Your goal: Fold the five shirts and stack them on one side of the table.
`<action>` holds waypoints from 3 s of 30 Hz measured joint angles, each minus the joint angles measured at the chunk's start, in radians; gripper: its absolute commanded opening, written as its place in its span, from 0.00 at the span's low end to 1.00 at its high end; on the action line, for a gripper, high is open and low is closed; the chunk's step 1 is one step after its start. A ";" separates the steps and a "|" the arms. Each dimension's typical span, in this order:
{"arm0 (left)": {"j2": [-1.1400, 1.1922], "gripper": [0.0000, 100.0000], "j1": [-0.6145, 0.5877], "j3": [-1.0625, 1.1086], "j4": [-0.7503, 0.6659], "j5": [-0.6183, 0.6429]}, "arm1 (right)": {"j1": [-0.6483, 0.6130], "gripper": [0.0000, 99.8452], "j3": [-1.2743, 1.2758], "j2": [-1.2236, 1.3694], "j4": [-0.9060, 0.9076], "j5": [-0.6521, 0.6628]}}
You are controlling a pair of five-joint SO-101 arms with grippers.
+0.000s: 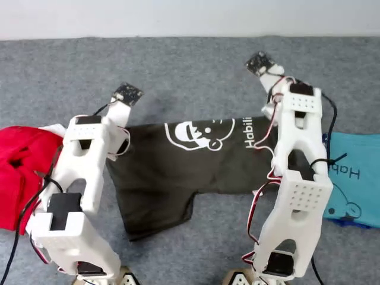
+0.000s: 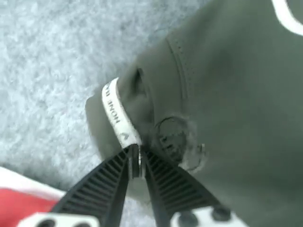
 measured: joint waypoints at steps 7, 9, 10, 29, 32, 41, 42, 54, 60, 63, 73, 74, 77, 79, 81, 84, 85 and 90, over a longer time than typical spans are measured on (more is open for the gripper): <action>-0.017 0.01 0.069 -0.044 0.068 -0.002 | 0.000 0.01 -0.100 0.031 0.239 0.002; -0.017 0.01 0.097 -0.044 0.071 -0.003 | 0.002 0.01 -0.104 0.078 0.239 0.002; -0.015 0.01 0.106 -0.044 0.074 -0.003 | 0.008 0.01 -0.104 0.104 0.236 0.002; 0.140 0.01 0.098 -0.272 0.258 0.002 | 0.044 0.01 -0.404 0.219 0.281 0.002; 0.140 0.01 0.098 -0.305 0.299 0.002 | 0.044 0.01 -0.423 0.219 0.399 0.002; 0.140 0.01 0.098 -0.310 0.345 0.002 | 0.058 0.01 -0.460 0.347 0.456 0.000; 0.137 0.01 0.098 -0.310 0.351 0.002 | 0.064 0.01 -0.479 0.358 0.454 0.000; -0.169 0.02 0.074 -0.310 0.508 -0.003 | 0.021 0.01 -0.815 0.367 0.690 -0.012; -0.221 0.02 -0.091 -0.310 0.522 -0.003 | -0.011 0.01 -0.756 0.318 0.690 -0.084; -0.221 0.02 -0.213 -0.310 0.522 -0.003 | -0.058 0.01 -0.615 0.207 0.690 -0.091; -0.229 0.02 -0.586 -0.310 0.522 0.000 | -0.373 0.07 0.127 -0.367 0.690 -0.092; -0.229 0.02 -0.609 -0.310 0.520 -0.006 | -0.419 0.11 0.186 -0.420 0.689 -0.092; -0.229 0.02 -0.655 -0.310 0.489 -0.034 | -0.563 0.20 0.350 -0.566 0.666 -0.103; -0.230 0.02 -0.674 -0.310 0.450 -0.038 | -0.658 0.21 0.466 -0.638 0.626 -0.132; -0.230 0.02 -0.692 -0.305 0.416 -0.041 | -0.760 0.21 0.585 -0.692 0.577 -0.152; -0.230 0.02 -0.712 -0.281 0.390 -0.048 | -0.879 0.21 0.746 -0.743 0.491 -0.172; -0.230 0.02 -0.712 -0.269 0.388 -0.058 | -0.913 0.21 0.790 -0.750 0.466 -0.186; -0.230 0.02 -0.712 -0.219 0.385 -0.104 | -1.083 0.21 0.910 -0.758 0.364 -0.267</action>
